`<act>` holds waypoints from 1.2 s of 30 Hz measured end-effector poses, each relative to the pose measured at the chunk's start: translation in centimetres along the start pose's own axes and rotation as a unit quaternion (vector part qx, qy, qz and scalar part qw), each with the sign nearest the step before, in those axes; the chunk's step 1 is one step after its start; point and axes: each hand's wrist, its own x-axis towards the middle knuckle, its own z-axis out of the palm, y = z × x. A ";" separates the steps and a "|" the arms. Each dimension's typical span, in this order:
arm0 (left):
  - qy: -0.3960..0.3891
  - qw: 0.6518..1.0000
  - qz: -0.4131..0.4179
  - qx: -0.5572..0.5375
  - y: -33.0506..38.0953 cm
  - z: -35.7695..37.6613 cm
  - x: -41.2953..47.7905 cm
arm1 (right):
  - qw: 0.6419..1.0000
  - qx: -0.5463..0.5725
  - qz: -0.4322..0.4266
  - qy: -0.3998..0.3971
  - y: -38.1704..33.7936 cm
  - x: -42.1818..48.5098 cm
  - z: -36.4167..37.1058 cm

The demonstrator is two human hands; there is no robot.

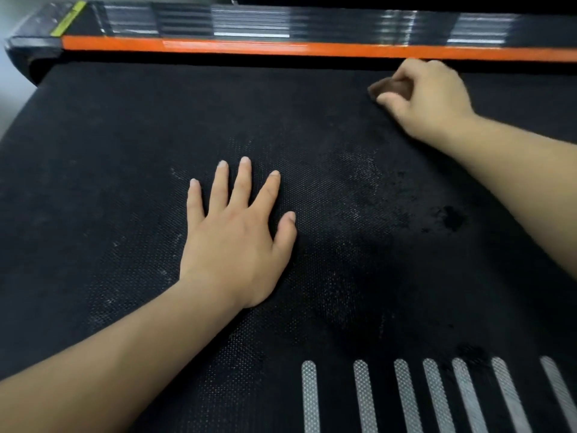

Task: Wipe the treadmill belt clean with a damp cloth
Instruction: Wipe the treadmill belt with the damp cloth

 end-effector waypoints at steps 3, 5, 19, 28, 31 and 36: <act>0.000 1.000 -0.002 0.001 0.0 -0.1 0.0 | 0.996 0.013 0.076 0.050 -0.4 -0.1 0.2; -0.003 1.000 -0.002 0.002 0.1 -0.1 0.0 | 0.999 0.027 0.005 0.029 -1.7 -2.6 0.9; -0.005 1.000 -0.002 0.004 0.0 -0.1 0.0 | 0.982 0.054 -0.162 -0.077 -3.4 -14.9 -1.9; 0.000 1.000 -0.004 0.002 0.1 0.0 0.0 | 0.997 0.025 -0.067 -0.007 -2.8 -16.1 -2.4; -0.001 1.000 -0.002 -0.001 0.1 0.0 -0.1 | 0.984 0.030 -0.164 -0.057 -3.3 -19.9 -3.5; -0.003 1.000 -0.004 -0.004 0.1 -0.1 0.0 | 1.000 -0.019 0.011 0.020 0.7 -15.0 -4.1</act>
